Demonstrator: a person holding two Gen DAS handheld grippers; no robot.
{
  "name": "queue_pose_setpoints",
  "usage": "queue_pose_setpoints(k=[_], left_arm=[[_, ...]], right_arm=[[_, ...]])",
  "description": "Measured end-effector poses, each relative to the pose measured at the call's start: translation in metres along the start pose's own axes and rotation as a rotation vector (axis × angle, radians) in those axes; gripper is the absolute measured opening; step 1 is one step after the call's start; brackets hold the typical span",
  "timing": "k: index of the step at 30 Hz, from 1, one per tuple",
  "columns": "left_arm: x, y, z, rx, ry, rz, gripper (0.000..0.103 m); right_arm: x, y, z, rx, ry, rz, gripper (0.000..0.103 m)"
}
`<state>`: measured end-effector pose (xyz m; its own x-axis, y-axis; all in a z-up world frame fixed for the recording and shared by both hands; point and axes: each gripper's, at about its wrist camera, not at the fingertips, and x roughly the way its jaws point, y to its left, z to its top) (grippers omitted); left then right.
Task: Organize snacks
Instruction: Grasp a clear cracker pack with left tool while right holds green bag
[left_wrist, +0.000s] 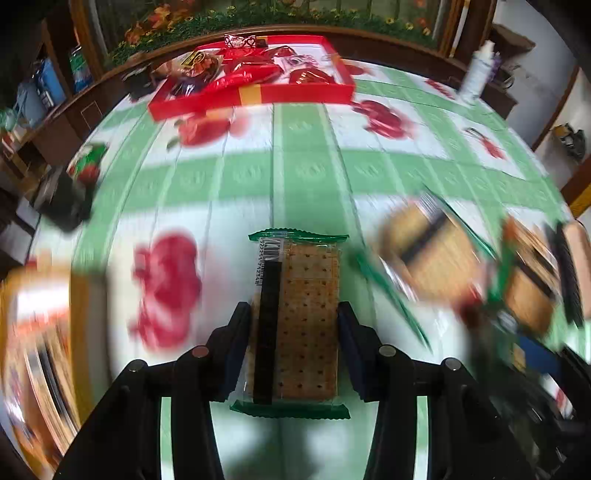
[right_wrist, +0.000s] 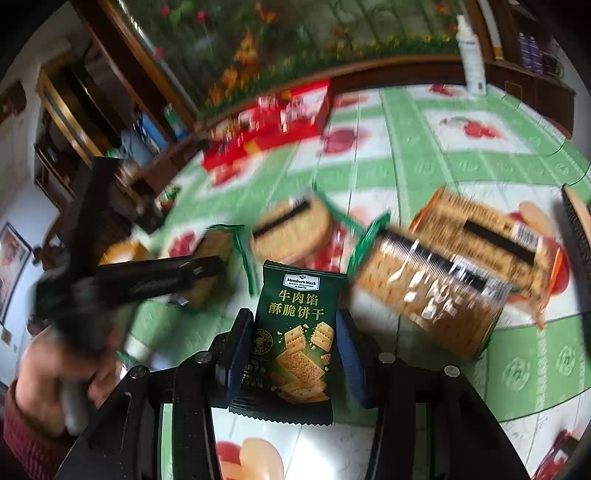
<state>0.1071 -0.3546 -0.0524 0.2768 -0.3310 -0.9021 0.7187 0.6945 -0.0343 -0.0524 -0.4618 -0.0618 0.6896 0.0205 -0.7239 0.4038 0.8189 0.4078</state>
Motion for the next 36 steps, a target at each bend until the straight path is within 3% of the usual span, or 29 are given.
queue_pose_setpoints(k=[6, 10, 14, 16, 18, 20, 22, 24, 30, 36], left_arm=[[-0.024, -0.012, -0.059, -0.046, -0.069, -0.015, 0.046], [-0.022, -0.024, -0.069, -0.004, -0.119, 0.044, 0.047], [-0.023, -0.027, -0.071, 0.012, -0.146, 0.035, 0.049], [-0.020, -0.024, -0.071, 0.005, -0.155, 0.045, 0.068], [-0.018, -0.017, -0.073, -0.014, -0.177, 0.043, 0.075], [-0.018, -0.017, -0.074, 0.001, -0.198, 0.043, 0.072], [-0.021, -0.020, -0.073, 0.013, -0.214, 0.037, 0.046], [-0.021, -0.023, -0.074, 0.023, -0.221, 0.041, 0.046], [-0.023, -0.029, -0.076, 0.038, -0.228, 0.002, 0.046], [-0.032, -0.027, -0.077, 0.021, -0.280, 0.011, 0.046]], right_arm=[[0.012, 0.022, -0.011, -0.131, 0.038, -0.090, 0.049], [0.015, 0.030, -0.017, -0.222, 0.038, -0.182, 0.050], [0.019, 0.034, -0.018, -0.278, 0.042, -0.234, 0.050], [0.019, 0.035, -0.018, -0.288, 0.044, -0.245, 0.051], [0.020, 0.034, -0.017, -0.292, 0.046, -0.262, 0.054], [0.020, 0.034, -0.017, -0.290, 0.049, -0.269, 0.055], [0.019, 0.033, -0.017, -0.292, 0.048, -0.269, 0.055], [0.018, 0.033, -0.018, -0.291, 0.047, -0.266, 0.048], [0.011, 0.034, -0.017, -0.257, 0.008, -0.234, 0.048], [-0.001, 0.035, -0.012, -0.229, -0.068, -0.215, 0.048]])
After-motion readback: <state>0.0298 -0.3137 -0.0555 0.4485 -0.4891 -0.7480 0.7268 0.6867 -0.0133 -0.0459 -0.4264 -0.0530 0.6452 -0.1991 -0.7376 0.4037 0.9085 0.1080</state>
